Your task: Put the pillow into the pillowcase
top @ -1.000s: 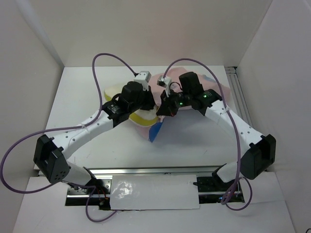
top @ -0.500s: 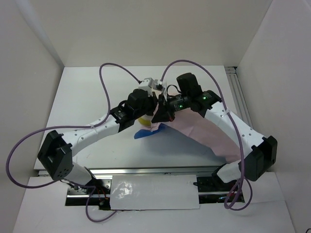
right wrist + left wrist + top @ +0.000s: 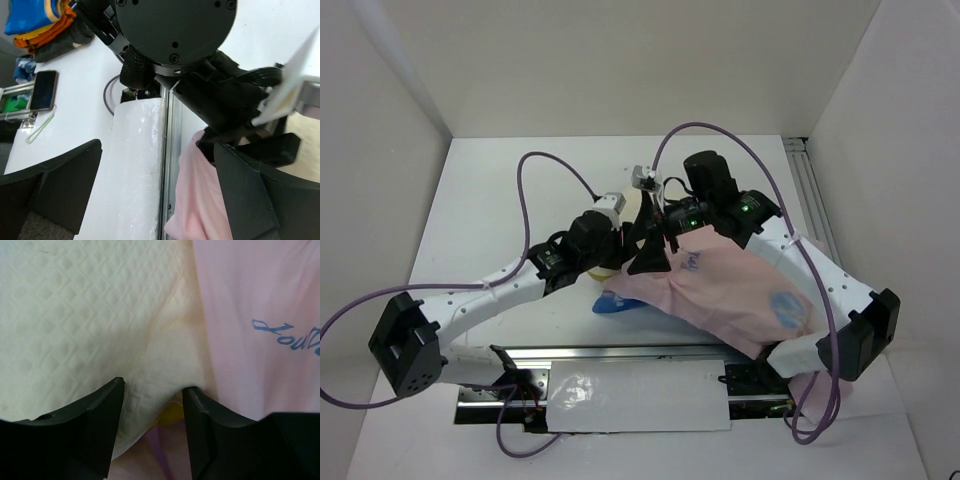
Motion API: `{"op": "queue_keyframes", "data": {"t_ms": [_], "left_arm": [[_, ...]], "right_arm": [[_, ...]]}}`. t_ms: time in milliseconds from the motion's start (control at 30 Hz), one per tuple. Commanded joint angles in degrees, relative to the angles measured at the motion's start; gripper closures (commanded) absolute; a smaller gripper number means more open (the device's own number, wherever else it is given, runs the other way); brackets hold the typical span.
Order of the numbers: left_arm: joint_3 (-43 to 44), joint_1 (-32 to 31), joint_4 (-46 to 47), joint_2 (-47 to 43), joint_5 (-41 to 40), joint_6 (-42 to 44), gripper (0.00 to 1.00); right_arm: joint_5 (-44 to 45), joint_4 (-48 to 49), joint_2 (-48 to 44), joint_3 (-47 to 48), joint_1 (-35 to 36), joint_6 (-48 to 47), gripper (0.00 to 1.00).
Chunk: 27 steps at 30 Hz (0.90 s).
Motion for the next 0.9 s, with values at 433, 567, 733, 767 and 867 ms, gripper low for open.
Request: {"op": "queue_keyframes", "data": {"t_ms": [433, 567, 733, 767, 867], "left_arm": [[9.8, 3.5, -16.8, 1.5, -6.8, -0.1, 0.0], [14.0, 8.0, -16.3, 7.2, -2.7, -0.1, 0.0], [26.0, 14.9, -14.2, 19.3, 3.4, 3.1, 0.0], [28.1, 15.7, -14.2, 21.4, 6.2, 3.9, 0.0], [33.4, 16.8, -10.6, 27.8, 8.9, 7.7, 0.0]], "right_arm": [[65.7, -0.7, 5.5, 0.1, -8.8, 27.8, 0.0], [68.4, -0.2, 8.4, -4.2, -13.4, 29.1, 0.0], [70.5, 0.9, 15.2, 0.0, -15.3, 28.0, 0.0], [71.8, 0.9, 16.3, 1.9, -16.0, 28.0, 0.0], [72.4, 1.6, 21.2, 6.0, -17.5, 28.0, 0.01]]}}
